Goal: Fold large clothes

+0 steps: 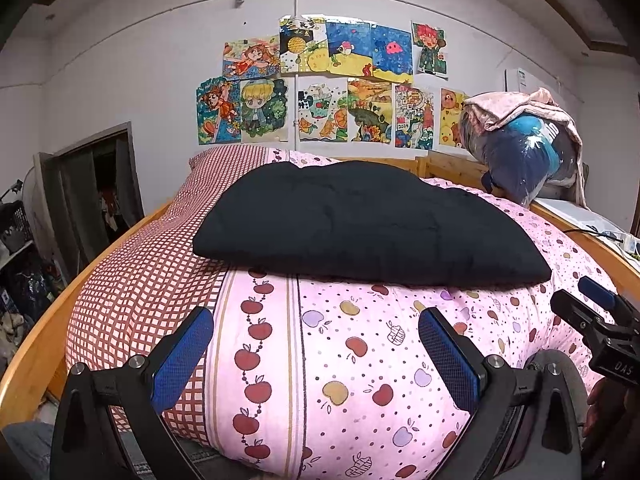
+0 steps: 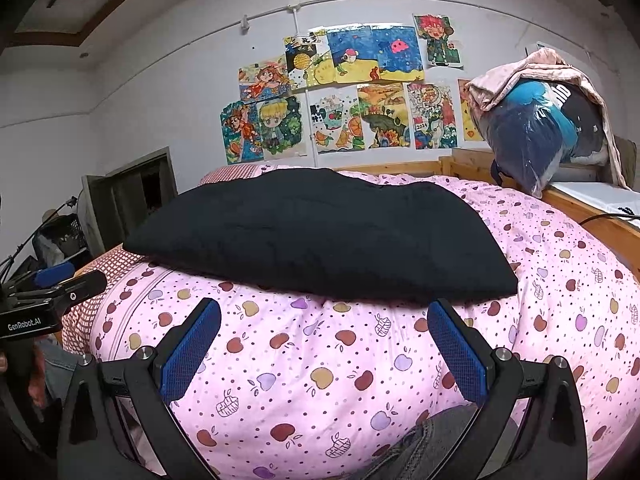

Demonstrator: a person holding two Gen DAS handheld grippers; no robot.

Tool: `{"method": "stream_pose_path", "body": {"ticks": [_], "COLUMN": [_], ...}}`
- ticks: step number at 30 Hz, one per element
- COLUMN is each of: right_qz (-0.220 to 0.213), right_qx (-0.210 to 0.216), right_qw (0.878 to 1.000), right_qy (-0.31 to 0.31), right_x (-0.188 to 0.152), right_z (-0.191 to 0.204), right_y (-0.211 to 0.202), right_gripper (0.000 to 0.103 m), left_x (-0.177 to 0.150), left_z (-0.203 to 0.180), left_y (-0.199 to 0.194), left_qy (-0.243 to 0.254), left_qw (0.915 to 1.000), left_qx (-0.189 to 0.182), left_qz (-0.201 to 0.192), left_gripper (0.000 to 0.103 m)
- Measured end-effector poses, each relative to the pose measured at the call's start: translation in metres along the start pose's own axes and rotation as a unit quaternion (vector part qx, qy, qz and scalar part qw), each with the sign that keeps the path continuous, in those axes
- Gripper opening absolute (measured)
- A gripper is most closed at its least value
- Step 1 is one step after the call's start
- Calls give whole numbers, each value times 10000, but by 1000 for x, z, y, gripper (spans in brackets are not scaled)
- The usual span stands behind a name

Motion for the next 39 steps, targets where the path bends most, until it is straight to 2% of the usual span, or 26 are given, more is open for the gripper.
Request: {"method": "stream_pose_path", "body": {"ticks": [39], "right_qz": [-80], "right_qx": [-3], "right_qw": [10000], "right_qy": [29], "right_x": [3], "right_z": [0], "right_y": [-5], "right_gripper": [101], "left_x": [3], "left_z": [-6], "left_y": [-8], "left_qy": [41], "left_qw": [9999], "left_qx": [19], "left_qz": [-90], "left_gripper": [103]}}
Point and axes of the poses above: each gripper's, at about its wrist camera, not at the fingertips, and y roughly the way its jaws point, z to its left, x to its top, the point moved 1 cm from there along y, roughly the way its jaws point, and after that the axes turned 6 degrees about -z, right-handed, at the moved point
